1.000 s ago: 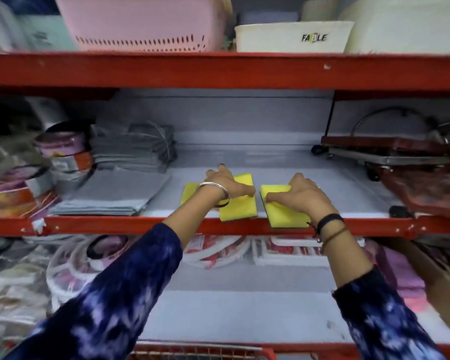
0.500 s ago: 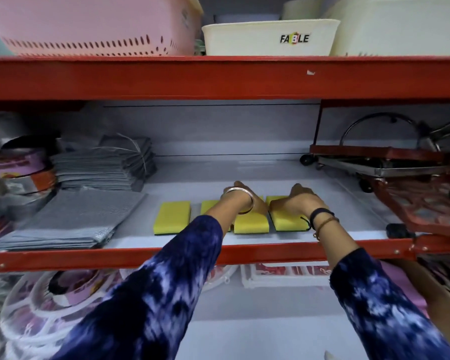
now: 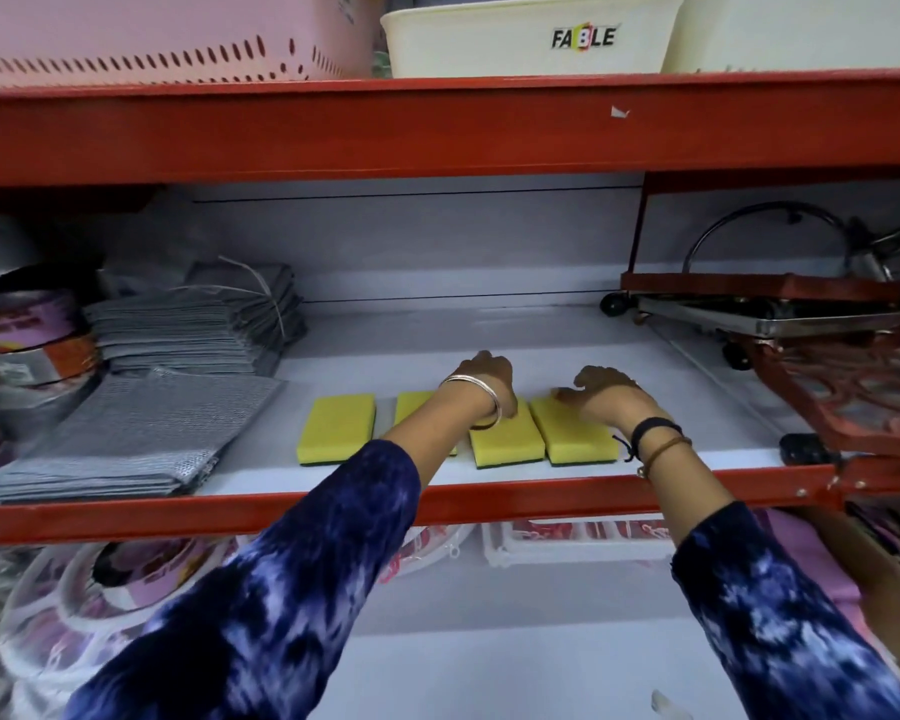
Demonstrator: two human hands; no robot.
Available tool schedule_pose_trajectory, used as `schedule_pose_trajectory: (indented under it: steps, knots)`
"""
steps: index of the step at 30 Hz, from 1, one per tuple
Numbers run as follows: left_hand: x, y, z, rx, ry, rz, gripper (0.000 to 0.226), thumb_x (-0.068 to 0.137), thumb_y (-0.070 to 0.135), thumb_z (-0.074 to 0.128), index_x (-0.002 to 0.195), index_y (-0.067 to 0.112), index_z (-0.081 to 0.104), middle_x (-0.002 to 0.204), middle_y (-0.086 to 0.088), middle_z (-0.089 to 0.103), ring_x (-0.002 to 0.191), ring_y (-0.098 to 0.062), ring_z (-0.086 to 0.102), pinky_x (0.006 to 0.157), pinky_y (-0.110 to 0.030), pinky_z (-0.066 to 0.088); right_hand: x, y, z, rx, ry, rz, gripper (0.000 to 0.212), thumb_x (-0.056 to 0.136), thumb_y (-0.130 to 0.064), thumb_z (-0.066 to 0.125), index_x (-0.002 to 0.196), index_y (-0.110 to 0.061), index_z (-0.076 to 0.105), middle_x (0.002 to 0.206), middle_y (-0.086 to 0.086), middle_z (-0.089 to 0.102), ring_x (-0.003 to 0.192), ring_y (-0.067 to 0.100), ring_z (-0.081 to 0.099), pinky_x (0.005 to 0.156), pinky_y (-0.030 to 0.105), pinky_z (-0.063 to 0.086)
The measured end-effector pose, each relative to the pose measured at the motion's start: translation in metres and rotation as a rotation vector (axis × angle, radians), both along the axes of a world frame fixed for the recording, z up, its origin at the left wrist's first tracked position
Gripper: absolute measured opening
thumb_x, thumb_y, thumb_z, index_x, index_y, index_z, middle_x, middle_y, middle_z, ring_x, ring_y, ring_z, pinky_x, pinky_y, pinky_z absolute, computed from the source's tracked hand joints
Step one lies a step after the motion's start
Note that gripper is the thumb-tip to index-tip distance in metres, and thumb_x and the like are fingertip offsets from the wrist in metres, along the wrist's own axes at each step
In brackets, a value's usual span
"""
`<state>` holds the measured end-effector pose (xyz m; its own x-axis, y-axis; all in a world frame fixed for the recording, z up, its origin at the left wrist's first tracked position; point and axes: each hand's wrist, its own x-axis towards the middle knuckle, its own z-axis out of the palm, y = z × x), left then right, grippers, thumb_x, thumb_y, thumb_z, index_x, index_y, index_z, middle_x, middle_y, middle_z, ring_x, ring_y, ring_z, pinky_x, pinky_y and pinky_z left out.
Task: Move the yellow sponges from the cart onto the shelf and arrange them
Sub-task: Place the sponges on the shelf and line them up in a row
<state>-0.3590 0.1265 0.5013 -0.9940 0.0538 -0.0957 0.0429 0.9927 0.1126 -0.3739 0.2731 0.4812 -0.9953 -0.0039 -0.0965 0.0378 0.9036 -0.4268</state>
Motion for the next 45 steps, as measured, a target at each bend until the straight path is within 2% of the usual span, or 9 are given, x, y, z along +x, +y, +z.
schedule_pose_trajectory:
  steps: [4,10,17,21,31,35,39,42,45]
  knots:
    - [0.005,-0.006,-0.012,-0.063,-0.049,-0.058,0.046,0.089,0.026,0.061,0.129,0.005,0.056,0.136,-0.015,0.054,0.123,-0.031,0.054,0.102,-0.037,0.047,0.004,0.004,0.002,0.068,-0.034,0.093,0.048,0.097,-0.031,0.049,0.141,-0.014,0.044,0.154,0.009,0.036,0.139,0.029,0.036,0.115,0.037,0.034]
    - [0.018,-0.012,-0.019,-0.025,-0.015,-0.123,0.053,0.094,0.027,0.055,0.143,0.012,0.042,0.152,-0.010,0.037,0.138,-0.027,0.038,0.115,-0.033,0.032,0.015,0.006,-0.001,0.087,-0.034,0.109,0.052,0.093,-0.036,0.056,0.141,-0.016,0.046,0.151,0.007,0.038,0.136,0.029,0.041,0.113,0.039,0.037]
    - [0.037,-0.014,-0.024,0.002,0.035,-0.152,0.051,0.092,0.023,0.057,0.140,0.010,0.047,0.148,-0.011,0.043,0.136,-0.028,0.041,0.113,-0.032,0.033,0.031,0.010,-0.006,0.018,-0.016,0.106,0.051,0.090,-0.034,0.060,0.138,-0.017,0.051,0.149,0.004,0.040,0.132,0.027,0.044,0.109,0.040,0.043]
    - [0.043,-0.014,-0.026,0.009,0.032,-0.148,0.050,0.090,0.023,0.059,0.138,0.011,0.049,0.147,-0.010,0.046,0.135,-0.028,0.043,0.113,-0.032,0.036,0.039,0.010,-0.009,-0.018,-0.016,0.077,0.053,0.086,-0.036,0.065,0.135,-0.019,0.053,0.143,0.009,0.048,0.122,0.030,0.054,0.103,0.043,0.049]
    - [0.056,-0.012,-0.027,-0.020,0.040,-0.140,0.048,0.091,0.022,0.058,0.137,0.013,0.051,0.144,-0.011,0.049,0.132,-0.029,0.046,0.110,-0.035,0.039,0.052,0.012,-0.016,-0.038,-0.004,0.074,0.054,0.088,-0.039,0.062,0.138,-0.020,0.050,0.145,0.012,0.048,0.133,0.030,0.044,0.113,0.040,0.038]
    - [0.061,-0.017,-0.020,0.003,0.195,-0.144,0.043,0.087,0.017,0.058,0.130,0.017,0.056,0.137,-0.009,0.053,0.127,-0.030,0.050,0.105,-0.039,0.042,0.057,0.006,-0.009,-0.040,-0.008,0.039,0.062,0.090,-0.043,0.058,0.145,-0.022,0.039,0.149,0.018,0.029,0.141,0.038,0.025,0.116,0.043,0.028]
    - [0.059,-0.060,-0.003,0.090,0.386,-0.071,0.036,0.088,0.011,0.053,0.122,0.017,0.062,0.134,-0.009,0.055,0.125,-0.030,0.052,0.104,-0.037,0.041,0.054,-0.022,0.000,-0.131,0.155,0.113,0.060,0.090,-0.042,0.059,0.141,-0.015,0.043,0.147,0.015,0.036,0.140,0.035,0.025,0.114,0.045,0.030]
    - [0.052,-0.111,-0.002,0.051,0.279,0.005,0.038,0.090,0.007,0.050,0.127,0.014,0.058,0.138,-0.011,0.051,0.129,-0.029,0.047,0.108,-0.035,0.039,0.047,-0.058,0.002,-0.149,0.190,0.256,0.054,0.091,-0.039,0.058,0.138,-0.016,0.047,0.147,0.008,0.044,0.138,0.028,0.035,0.115,0.043,0.031]
    - [0.049,-0.152,-0.007,-0.016,0.123,0.072,0.045,0.093,0.007,0.048,0.137,0.014,0.049,0.150,-0.009,0.041,0.138,-0.025,0.038,0.115,-0.030,0.030,0.039,-0.100,0.004,-0.043,0.165,0.406,0.054,0.092,-0.038,0.057,0.141,-0.020,0.043,0.152,0.004,0.039,0.140,0.025,0.035,0.116,0.042,0.029]
